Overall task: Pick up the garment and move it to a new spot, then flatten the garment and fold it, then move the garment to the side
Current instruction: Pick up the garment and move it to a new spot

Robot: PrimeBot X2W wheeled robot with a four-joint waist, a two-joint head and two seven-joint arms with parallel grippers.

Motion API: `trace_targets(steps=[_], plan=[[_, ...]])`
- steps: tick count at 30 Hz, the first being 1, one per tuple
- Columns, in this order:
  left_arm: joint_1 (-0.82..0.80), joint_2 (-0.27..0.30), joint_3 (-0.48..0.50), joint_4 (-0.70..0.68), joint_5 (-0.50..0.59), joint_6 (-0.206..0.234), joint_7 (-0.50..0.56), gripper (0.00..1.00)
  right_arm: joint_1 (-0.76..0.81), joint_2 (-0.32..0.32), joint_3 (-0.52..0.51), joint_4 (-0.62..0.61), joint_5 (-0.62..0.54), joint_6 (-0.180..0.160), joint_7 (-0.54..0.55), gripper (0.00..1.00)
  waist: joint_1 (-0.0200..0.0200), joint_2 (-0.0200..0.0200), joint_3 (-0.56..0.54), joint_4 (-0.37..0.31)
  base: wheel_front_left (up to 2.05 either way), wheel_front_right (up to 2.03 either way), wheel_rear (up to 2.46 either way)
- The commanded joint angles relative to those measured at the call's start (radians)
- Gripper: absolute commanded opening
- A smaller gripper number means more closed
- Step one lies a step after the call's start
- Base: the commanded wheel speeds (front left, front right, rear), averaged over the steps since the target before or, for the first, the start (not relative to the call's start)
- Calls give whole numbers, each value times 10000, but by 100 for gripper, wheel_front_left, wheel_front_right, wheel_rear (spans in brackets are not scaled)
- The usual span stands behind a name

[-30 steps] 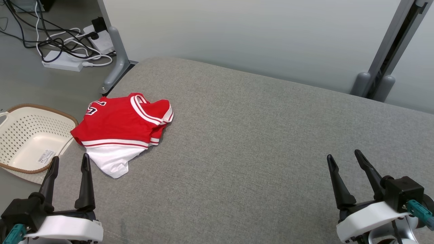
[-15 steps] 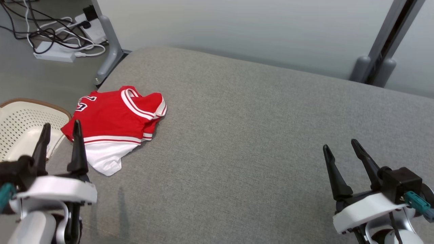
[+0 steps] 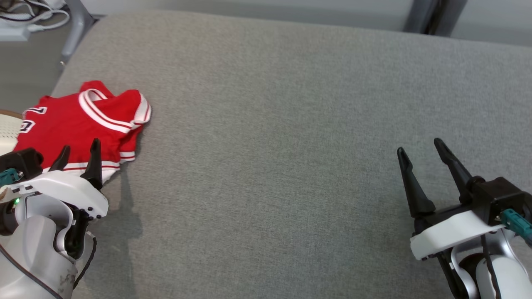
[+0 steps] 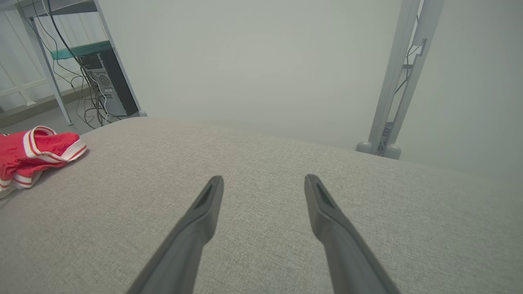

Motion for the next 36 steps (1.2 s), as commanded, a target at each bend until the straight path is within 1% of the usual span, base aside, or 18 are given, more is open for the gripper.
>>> trace_targets(steps=[1, 6, 11, 12, 13, 19, 22, 25, 27, 30, 31, 32, 36], plan=[[-311, 13, 0, 475, -121, -156, 83, 100, -197, -96, -21, -101, -40, 1, 16, 100, 0, 0, 541, -328, 0, 0, 0], [-995, -200, 52, 2150, -420, -544, 199, 100, -495, -236, 5, -223, -35, 1, 52, 100, 0, 0, 1010, -446, 0, 0, 0], [-1355, -337, 4, 3369, -519, -739, 152, 100, -636, -258, -26, -169, -37, 1, 75, 100, 0, 0, 1156, -463, 0, 0, 0], [-1404, -364, -19, 3545, -526, -797, 96, 46, -653, -257, -33, -160, -37, 1, 81, 100, 0, 0, 1166, -466, 0, 0, 0], [-1470, -368, -33, 3695, -525, -837, -4, 0, -656, -253, -41, -143, -32, 1, 76, 100, 0, 0, 1158, -468, 0, 0, 0], [-1867, -109, 3, 4042, -326, -940, -1277, 0, -511, -195, -124, -59, 31, 1, -37, 100, 0, 0, 893, -442, 0, 0, 0], [-1929, -34, 89, 3939, -279, -845, -1580, 0, -444, -171, -172, -7, 55, 1, -64, 100, 0, 0, 724, -414, 0, 0, 0], [-1870, 167, 325, 3464, -172, -674, -1788, 0, -330, -143, -233, 68, 85, 1, -139, 100, 0, 0, 366, -375, 0, 0, 0], [-1710, 330, 566, 2843, -26, -477, -1829, 0, -199, -99, -264, 149, 93, 1, -171, 100, 0, 0, 93, -354, 0, 0, 0], [-1127, 445, 1067, 1443, 343, -94, -1821, 0, -61, -38, -308, 200, 162, 1, -249, 100, 0, 0, -348, -355, 0, 0, 0], [-892, 442, 1201, 963, 478, 43, -1823, 0, -2, -13, -322, 240, 192, 1, -277, 100, 0, 0, -506, -362, 0, 0, 0], [-368, 408, 1468, -66, 746, 337, -1825, 0, 136, 25, -331, 303, 201, 1, -336, 100, 0, 0, -816, -399, 0, 0, 0], [896, 300, 1679, -2004, 1202, 894, -1829, 0, 415, 88, -383, 415, 302, 1, -423, 100, 0, 0, -1368, -486, 0, 0, 0]])
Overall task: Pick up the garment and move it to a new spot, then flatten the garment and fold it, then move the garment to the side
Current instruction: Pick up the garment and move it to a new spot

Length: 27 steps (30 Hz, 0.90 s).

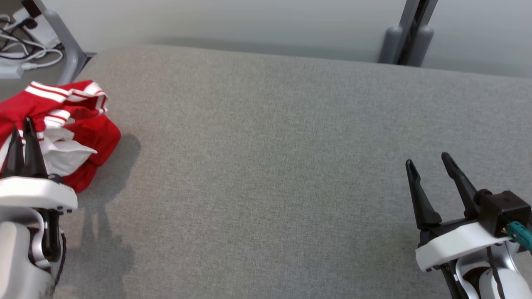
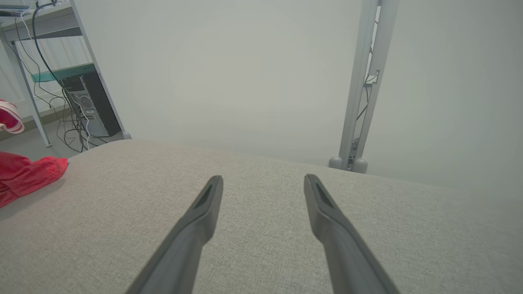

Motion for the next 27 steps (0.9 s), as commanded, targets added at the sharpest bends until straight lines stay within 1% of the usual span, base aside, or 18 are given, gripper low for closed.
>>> trace_targets(steps=[1, 5, 9, 13, 15, 17, 19, 23, 27], plan=[[281, 10, 52, -335, 58, 126, -40, 0, 128, 22, -23, 49, 32, 1, -63, 100, 0, 0, -374, -98, 0, 0, 0], [1630, -41, -2, -2179, 325, 726, 128, 0, 386, 44, 9, 84, 131, 1, -122, 100, 0, 0, -807, -267, 0, 0, 0], [2823, 0, -58, -3960, 503, 1307, 630, 0, 622, 53, -26, 81, 197, 1, -132, 100, 0, 0, -1081, -423, 0, 0, 0], [3614, 107, -146, -5394, 699, 1750, 1100, 0, 717, 59, -48, 25, 254, 1, -111, 100, 0, 0, -1153, -629, 0, 0, 0], [3841, 147, -225, -5957, 823, 1896, 1296, 0, 678, 57, 3, 3, 291, 1, -129, 100, 0, 0, -1127, -807, 0, 0, 0], [3948, 165, -404, -6479, 945, 1975, 1480, 0, 567, 57, 49, -55, 331, 1, -153, 100, 0, 0, -1050, -1046, 0, 0, 0], [3936, 167, -617, -6886, 1054, 1956, 1621, 0, 448, 55, 66, -125, 343, 1, -178, 100, 0, 0, -942, -1312, 0, 0, 0], [3651, 52, -1161, -7366, 1177, 1797, 1864, 0, 312, 54, 83, -155, 425, 1, -249, 100, 0, 0, -724, -1994, 0, 0, 0], [3360, -110, -1704, -7436, 1280, 1617, 2037, 0, 145, 52, 88, -72, 526, 1, -346, 100, 0, 0, -479, -2868, 0, 0, 0]])
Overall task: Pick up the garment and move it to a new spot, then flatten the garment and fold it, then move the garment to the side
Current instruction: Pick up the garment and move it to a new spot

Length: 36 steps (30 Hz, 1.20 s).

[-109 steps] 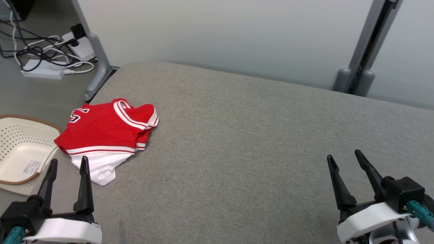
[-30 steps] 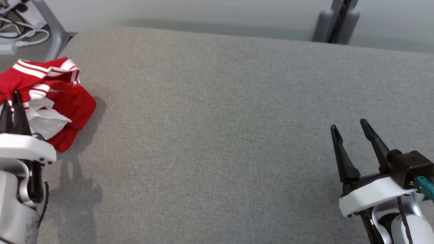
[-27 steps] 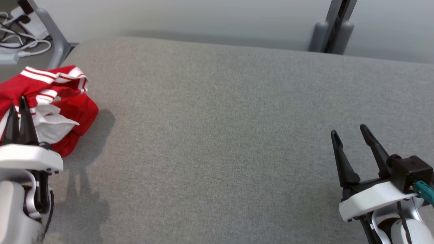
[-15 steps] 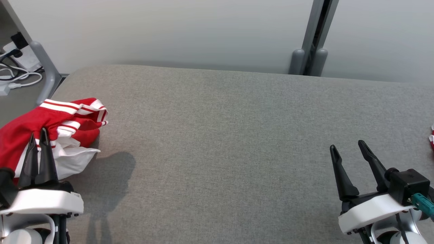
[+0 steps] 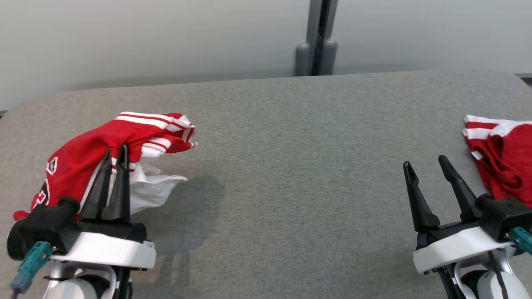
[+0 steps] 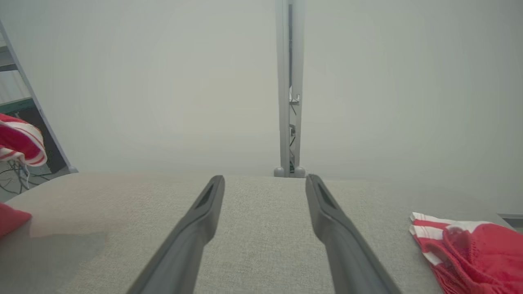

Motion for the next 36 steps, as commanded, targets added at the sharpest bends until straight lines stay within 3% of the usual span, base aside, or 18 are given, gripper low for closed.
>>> trace_targets(steps=[1, 2, 10, 16, 20, 25, 26, 27, 28, 36], plan=[[-328, -113, -271, 44, 49, -182, 66, 0, -120, -47, -48, 36, 93, 1, -135, 100, 0, -1, 362, -936, 0, 0, 0], [-328, -113, -271, 44, 49, -182, 66, 0, -120, -47, -48, 36, 93, 1, -135, 100, 0, -1, 362, -936, 0, 0, 0], [-1057, -483, -1318, 815, 68, -791, 287, 0, -301, -46, 40, 209, 357, 1, -423, 100, 0, -1, 1018, -2803, 0, 0, 0], [-2023, -877, -2365, 1808, 253, -1517, 523, 0, -472, -39, 39, 500, 700, 1, -811, 100, 0, -1, 1780, -3919, 0, 0, 0], [-2612, -1209, -2837, 2831, 284, -1888, 492, 0, -633, -41, 119, 726, 929, 1, -1132, 100, 0, -1, 2268, -4232, 0, 0, 0], [-3031, -1580, -3287, 3943, 223, -2321, 341, 0, -836, -44, 170, 1012, 1070, 1, -1399, 100, 0, -1, 2604, -4144, 0, 0, 0], [-3080, -1642, -3358, 4086, 225, -2375, 303, 22, -876, -44, 177, 1065, 1070, 1, -1425, 100, 0, -1, 2605, -4086, 0, 0, 0], [-3133, -1702, -3442, 4223, 249, -2444, 239, 54, -884, -44, 154, 1122, 1067, 1, -1455, 100, 0, -1, 2590, -4006, 0, 0, 0], [-3150, -1755, -3498, 4327, 257, -2474, 202, 100, -882, -45, 165, 1159, 1053, 1, -1471, 100, 0, -1, 2573, -3937, 0, 0, 0], [-2980, -1973, -4021, 4221, 189, -2881, -1, 100, -998, -48, 44, 1236, 776, 1, -1378, 100, 0, -1, 2086, -3094, 0, 0, 0]])
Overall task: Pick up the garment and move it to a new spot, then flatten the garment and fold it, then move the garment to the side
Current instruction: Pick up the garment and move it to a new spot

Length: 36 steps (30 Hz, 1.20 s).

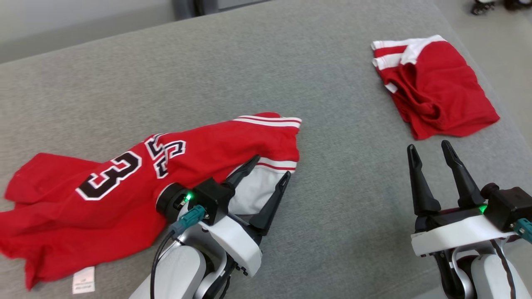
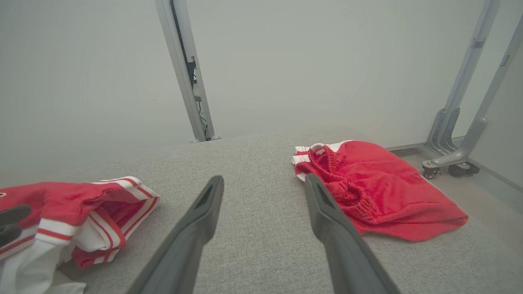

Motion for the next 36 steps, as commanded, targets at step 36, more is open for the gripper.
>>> trace_targets(steps=[36], plan=[[3265, 2585, 4216, -2342, -602, 1857, -1995, 100, 1164, -50, -346, -909, -1073, 1, 1255, 100, 0, 0, -2601, 2770, 0, 0, 0]])
